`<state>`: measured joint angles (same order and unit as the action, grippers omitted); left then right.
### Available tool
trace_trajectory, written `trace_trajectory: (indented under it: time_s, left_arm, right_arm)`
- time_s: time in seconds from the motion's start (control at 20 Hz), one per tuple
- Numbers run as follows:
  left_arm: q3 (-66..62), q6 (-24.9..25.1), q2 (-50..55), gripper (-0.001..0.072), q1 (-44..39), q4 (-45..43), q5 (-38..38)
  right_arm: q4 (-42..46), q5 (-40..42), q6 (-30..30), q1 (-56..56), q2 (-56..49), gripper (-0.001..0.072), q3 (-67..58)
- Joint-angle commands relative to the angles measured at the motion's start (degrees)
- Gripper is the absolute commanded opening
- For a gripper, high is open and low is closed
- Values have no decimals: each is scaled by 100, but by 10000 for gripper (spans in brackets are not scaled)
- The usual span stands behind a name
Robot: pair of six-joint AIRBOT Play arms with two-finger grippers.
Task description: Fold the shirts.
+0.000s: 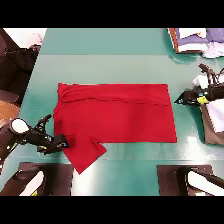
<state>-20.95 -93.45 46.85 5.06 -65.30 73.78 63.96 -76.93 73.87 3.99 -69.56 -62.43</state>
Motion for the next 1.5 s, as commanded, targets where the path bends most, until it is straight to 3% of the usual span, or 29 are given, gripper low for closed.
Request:
trace_trajectory:
  time_s: [0.0, 0.05, 0.15, 0.25, 0.3, 0.5, 0.65, 0.75, 1.0, 1.1, 1.45]
  left_arm:
    - [63, -90, 11, 538, -4, 382, -570]
    - [59, -92, 11, 534, -4, 529, -675]
    - [35, -61, 9, 155, -4, 612, -715]
    - [35, -63, 9, 134, -4, 625, -715]
    - [33, -57, 9, 40, -4, 625, -693]
    - [-251, 302, -2, 25, -4, 774, -435]
    - [-774, 610, -2, 25, -4, 866, -201]
    - [-1019, 704, -2, 25, -4, 1001, -234]
    - [-1119, 848, -2, 25, -9, 1134, -417]
    - [-1119, 855, 0, 26, -9, 1137, -420]
    - [-1119, 949, -2, 25, -9, 1137, -365]
  right_arm:
    - [4, -26, -2, -4, 4, 450, 2]
    - [2, -52, -26, 11, 7, 450, 4]
    - [2, -166, -48, 111, 4, 450, 4]
    - [2, -286, -48, 258, 7, 450, 4]
    - [2, -356, -52, 352, 7, 450, 4]
    - [55, -835, -177, 855, 37, 450, 195]
    - [68, -737, -229, 1508, 227, 454, 1145]
    - [46, -673, -339, 1932, 225, 563, 1805]
    - [-140, -446, -483, 2146, -168, 548, 2557]
    - [-125, -446, -485, 2002, -251, 460, 2612]
    - [179, -516, -271, 1117, -260, 448, 2608]
